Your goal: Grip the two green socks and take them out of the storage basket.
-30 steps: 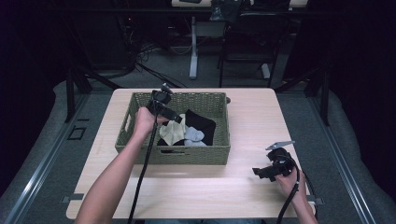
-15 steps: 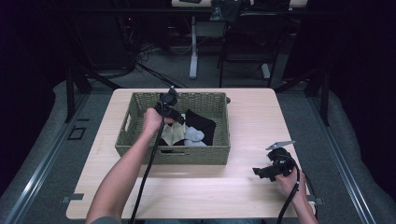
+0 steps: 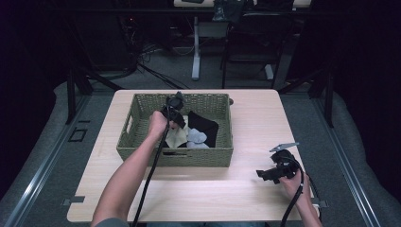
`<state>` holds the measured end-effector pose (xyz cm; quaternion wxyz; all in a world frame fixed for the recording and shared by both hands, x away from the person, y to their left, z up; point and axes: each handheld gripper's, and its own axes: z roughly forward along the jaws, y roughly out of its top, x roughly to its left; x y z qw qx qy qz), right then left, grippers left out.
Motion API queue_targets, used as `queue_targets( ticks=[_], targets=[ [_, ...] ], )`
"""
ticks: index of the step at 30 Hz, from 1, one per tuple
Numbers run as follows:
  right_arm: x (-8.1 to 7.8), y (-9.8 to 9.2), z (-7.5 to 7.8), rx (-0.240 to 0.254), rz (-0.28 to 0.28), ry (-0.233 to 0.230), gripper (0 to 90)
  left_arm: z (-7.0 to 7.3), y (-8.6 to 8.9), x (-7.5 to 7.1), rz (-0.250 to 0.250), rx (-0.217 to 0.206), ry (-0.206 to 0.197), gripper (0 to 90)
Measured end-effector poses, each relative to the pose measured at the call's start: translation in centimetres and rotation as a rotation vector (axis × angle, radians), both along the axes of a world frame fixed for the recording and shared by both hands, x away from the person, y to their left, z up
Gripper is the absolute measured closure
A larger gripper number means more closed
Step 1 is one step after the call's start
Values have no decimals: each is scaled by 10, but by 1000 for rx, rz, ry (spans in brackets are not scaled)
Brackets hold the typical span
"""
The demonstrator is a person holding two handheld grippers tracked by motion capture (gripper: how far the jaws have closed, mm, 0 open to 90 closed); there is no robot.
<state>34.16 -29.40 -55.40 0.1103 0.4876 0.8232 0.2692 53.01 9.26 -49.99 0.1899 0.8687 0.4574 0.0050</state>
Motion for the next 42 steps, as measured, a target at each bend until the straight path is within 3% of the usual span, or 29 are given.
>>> queue_targets(
  ticks=[3, 5, 16, 28, 42],
  targets=[
    [0, 0, 0, 0, 1, 1, 12, 2, 2, -2, -5, -9, -4, 870],
    [0, -1, 0, 0, 1, 2, 12, 9, 7, -6, -5, -33, -17, 870],
    [0, 0, 0, 1, 0, 2, 12, 43, 23, -22, -27, -61, -98, 869],
    [0, 0, 0, 4, -4, -3, 12, 81, 37, -34, -63, -37, -145, 869],
    [0, 0, 0, -15, 2, 2, 12, 127, 56, -44, -55, -38, -199, 869]
  ],
)
